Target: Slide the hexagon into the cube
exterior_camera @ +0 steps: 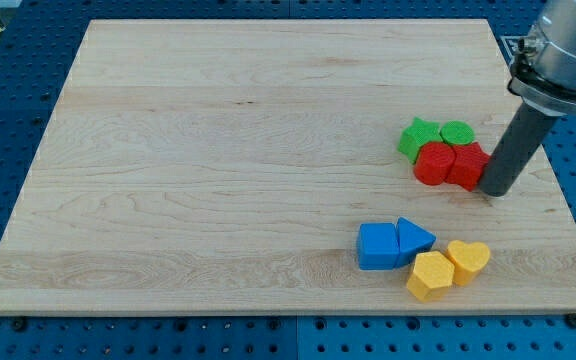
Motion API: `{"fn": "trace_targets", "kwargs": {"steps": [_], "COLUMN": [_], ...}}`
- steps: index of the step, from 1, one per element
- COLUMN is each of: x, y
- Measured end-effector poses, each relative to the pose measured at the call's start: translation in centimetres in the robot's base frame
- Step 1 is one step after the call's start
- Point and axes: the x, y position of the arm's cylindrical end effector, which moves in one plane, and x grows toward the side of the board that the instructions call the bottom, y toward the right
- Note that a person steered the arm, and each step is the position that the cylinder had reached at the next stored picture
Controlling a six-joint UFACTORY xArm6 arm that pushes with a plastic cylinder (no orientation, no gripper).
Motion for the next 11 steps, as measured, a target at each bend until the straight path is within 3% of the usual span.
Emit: {"fn": "trace_targets", "kwargs": {"steps": [1,3,4,6,10,11], "x": [0.6,10.4,12.5,12.5,10.7,10.7], "y": [2.2,7.0,6.0,2.6,-11.6,-10.9]}}
